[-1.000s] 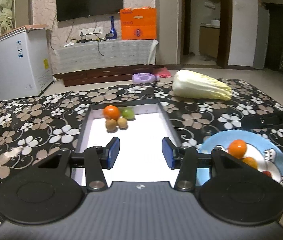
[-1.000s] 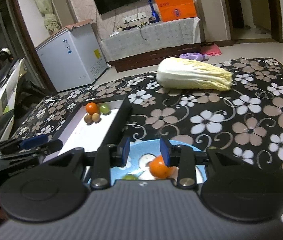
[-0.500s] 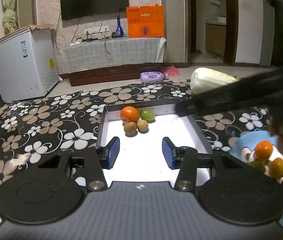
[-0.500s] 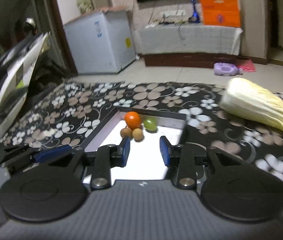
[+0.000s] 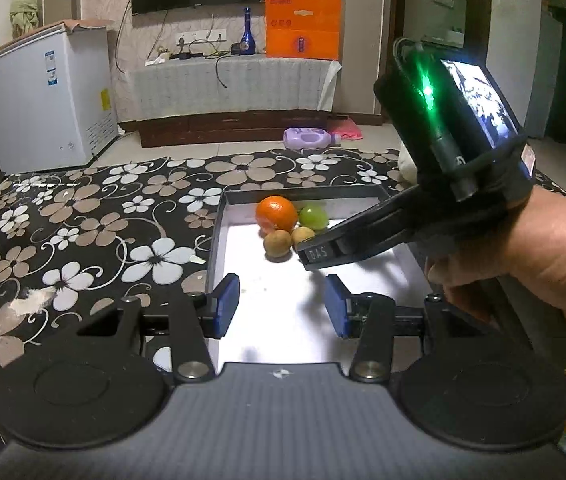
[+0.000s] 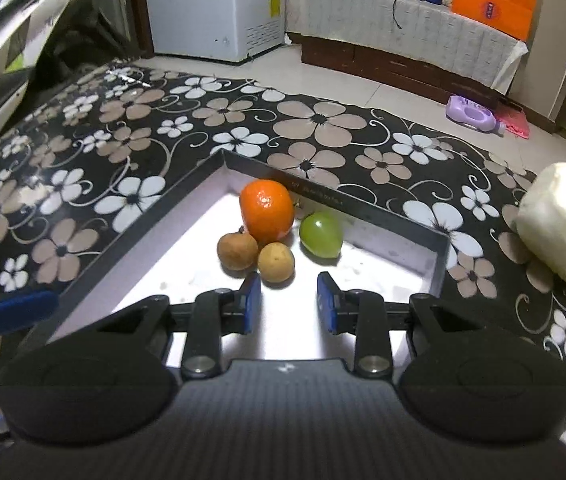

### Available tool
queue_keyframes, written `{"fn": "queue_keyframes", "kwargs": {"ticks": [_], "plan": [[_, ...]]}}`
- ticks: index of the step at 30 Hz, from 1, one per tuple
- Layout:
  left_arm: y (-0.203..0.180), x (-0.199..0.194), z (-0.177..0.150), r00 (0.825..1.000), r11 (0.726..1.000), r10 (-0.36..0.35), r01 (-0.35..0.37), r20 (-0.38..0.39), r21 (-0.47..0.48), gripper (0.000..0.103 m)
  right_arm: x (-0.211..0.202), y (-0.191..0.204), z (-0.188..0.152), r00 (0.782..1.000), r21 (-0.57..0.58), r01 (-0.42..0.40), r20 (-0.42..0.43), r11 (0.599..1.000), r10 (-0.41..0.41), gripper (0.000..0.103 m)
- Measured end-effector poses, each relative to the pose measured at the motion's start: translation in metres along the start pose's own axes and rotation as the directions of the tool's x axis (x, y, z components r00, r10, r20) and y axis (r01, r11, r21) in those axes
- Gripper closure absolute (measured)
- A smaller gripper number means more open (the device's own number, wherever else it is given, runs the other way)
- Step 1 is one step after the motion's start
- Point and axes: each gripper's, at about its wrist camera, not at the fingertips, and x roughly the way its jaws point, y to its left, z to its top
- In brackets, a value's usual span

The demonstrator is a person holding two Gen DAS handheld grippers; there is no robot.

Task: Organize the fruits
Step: 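Move both grippers back over the white fruit tray, then grasp a small brown fruit in the tray with the right gripper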

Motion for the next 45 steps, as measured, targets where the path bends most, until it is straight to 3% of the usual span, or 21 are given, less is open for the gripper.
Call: {"fn": "queue_keyframes", "kwargs": {"ticks": [6, 8, 13, 17, 23, 28, 34, 37, 45], "plan": [[0.002, 0.007, 0.001, 1.000, 1.000, 0.004, -0.004, -0.008, -0.009, 0.050, 0.012, 0.002, 0.006, 1.000, -0.029, -0.007, -0.004, 1.000, 0.007, 0.069], [0.001, 0.008, 0.002, 1.000, 1.000, 0.007, -0.007, -0.004, -0.005, 0.050, 0.014, 0.003, 0.008, 1.000, -0.033, -0.013, 0.001, 0.999, 0.013, 0.077], [-0.002, 0.015, 0.004, 1.000, 1.000, 0.021, -0.021, -0.006, 0.008, 0.050, 0.011, 0.006, 0.006, 1.000, -0.063, -0.009, 0.008, 0.998, 0.010, 0.078], [-0.004, 0.027, 0.010, 0.998, 0.998, 0.061, -0.061, -0.009, 0.014, 0.052, -0.010, -0.004, 0.002, 0.999, -0.006, -0.012, 0.047, 1.000, 0.013, 0.078], [-0.011, 0.043, 0.028, 0.999, 1.000, 0.028, -0.028, -0.027, 0.007, 0.051, -0.061, -0.025, -0.014, 0.991, 0.107, -0.018, 0.133, 0.994, 0.004, 0.078], [-0.017, 0.066, 0.035, 0.997, 1.000, 0.014, -0.012, -0.077, 0.020, 0.051, -0.097, -0.035, -0.032, 0.984, 0.168, -0.020, 0.176, 0.986, -0.011, 0.078], [-0.002, 0.104, 0.037, 0.985, 0.999, 0.012, -0.017, -0.169, -0.032, 0.054, -0.139, -0.030, -0.058, 0.972, 0.220, -0.052, 0.235, 0.974, -0.001, 0.078], [0.005, 0.114, 0.034, 0.980, 0.998, 0.003, -0.015, -0.198, -0.062, 0.064, -0.148, -0.026, -0.065, 0.969, 0.209, -0.075, 0.248, 0.975, 0.021, 0.078], [0.002, 0.122, 0.035, 0.985, 0.998, 0.041, -0.048, -0.166, -0.039, 0.069, -0.145, -0.032, -0.072, 0.966, 0.187, -0.114, 0.249, 0.976, 0.065, 0.078]]}}
